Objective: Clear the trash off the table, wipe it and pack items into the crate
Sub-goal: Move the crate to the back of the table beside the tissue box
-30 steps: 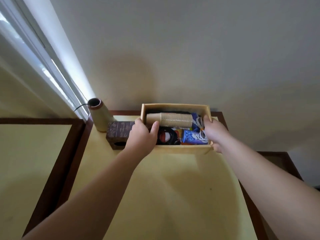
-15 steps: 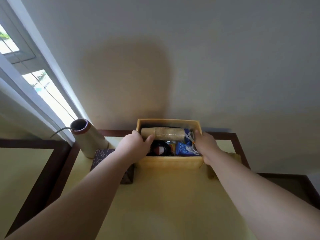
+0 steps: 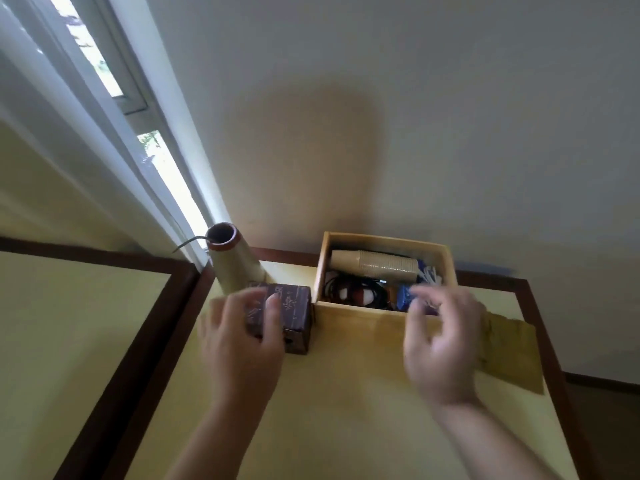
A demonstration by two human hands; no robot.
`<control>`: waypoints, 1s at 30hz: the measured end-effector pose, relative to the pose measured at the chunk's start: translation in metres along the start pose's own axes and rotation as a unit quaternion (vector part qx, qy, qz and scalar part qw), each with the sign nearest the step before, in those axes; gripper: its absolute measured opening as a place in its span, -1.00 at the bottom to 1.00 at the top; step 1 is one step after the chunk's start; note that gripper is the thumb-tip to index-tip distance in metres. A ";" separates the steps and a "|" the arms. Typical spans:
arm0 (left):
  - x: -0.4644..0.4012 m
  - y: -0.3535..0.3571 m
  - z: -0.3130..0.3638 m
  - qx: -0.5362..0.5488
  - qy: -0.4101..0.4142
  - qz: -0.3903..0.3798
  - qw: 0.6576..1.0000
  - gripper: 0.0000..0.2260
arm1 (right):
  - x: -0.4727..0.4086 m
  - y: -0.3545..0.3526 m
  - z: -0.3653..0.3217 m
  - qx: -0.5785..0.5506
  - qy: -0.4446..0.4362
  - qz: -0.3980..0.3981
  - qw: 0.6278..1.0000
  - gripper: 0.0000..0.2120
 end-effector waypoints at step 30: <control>0.036 -0.037 -0.074 0.124 -0.165 -0.270 0.940 -0.50 | 0.100 0.082 -0.124 -0.073 0.393 -0.391 0.829 -0.17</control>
Point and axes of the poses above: each hand's wrist, its own x-axis away from the middle knuckle, its own y-axis out of the palm, z = x × y, the point moved 2 cm from there along -x, towards the middle knuckle, and after that the axes turned 3 degrees about y, right-handed, at the moved point
